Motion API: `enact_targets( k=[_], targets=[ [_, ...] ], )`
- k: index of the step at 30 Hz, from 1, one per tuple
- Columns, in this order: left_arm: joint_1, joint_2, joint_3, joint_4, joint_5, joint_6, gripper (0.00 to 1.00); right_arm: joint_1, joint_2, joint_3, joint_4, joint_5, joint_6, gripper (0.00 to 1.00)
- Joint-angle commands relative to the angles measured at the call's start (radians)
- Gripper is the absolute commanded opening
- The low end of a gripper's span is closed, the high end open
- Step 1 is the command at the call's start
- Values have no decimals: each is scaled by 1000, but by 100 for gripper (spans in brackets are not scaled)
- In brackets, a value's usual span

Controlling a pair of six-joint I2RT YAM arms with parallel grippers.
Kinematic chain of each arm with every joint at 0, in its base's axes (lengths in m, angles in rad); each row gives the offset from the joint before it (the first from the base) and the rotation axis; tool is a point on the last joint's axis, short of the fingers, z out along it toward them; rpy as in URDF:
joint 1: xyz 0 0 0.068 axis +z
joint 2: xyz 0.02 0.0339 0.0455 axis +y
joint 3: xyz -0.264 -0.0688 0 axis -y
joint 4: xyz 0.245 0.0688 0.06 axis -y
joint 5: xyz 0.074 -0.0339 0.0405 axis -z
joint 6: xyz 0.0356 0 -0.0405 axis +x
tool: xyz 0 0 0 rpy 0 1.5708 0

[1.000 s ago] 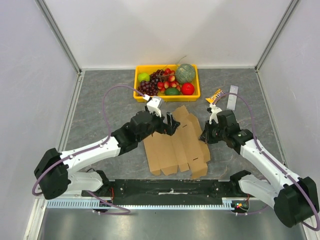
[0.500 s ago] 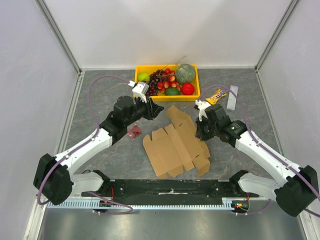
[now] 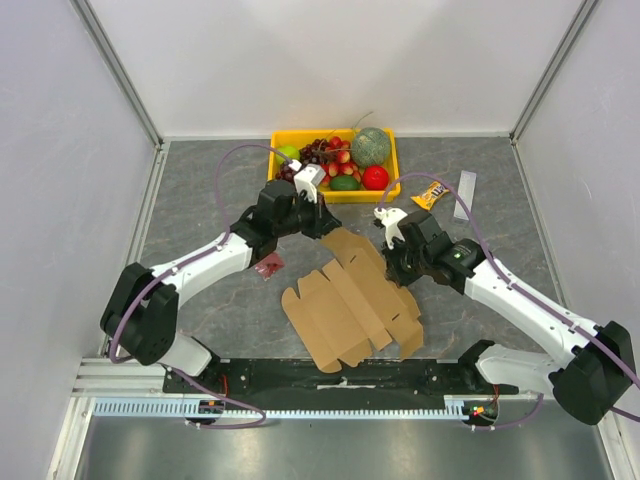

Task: Fold the paper box

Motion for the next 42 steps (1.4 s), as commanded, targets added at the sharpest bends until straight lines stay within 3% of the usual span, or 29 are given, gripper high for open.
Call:
enact_targets(
  k=[1,4,7,13,21,42],
  targets=[
    [1,28,54,9,95,62,11,4,-10,51,1,-37,-42,0],
    [2,13,40,22,95,107,23,6,-8,59,6,-81,-63,0],
    [8,-13,31,24,129,177,27,6,0,76,3,-118,-83,0],
    [25,-10,34,21,155,234,27,7,20,108,-12,-143,-103,0],
    [24,-12,-2,55,293,213,24,7,20,107,-16,-97,-95,0],
    [-31,-79,-81,75,342,174,24,7,33,116,18,-66,-43,0]
  ],
)
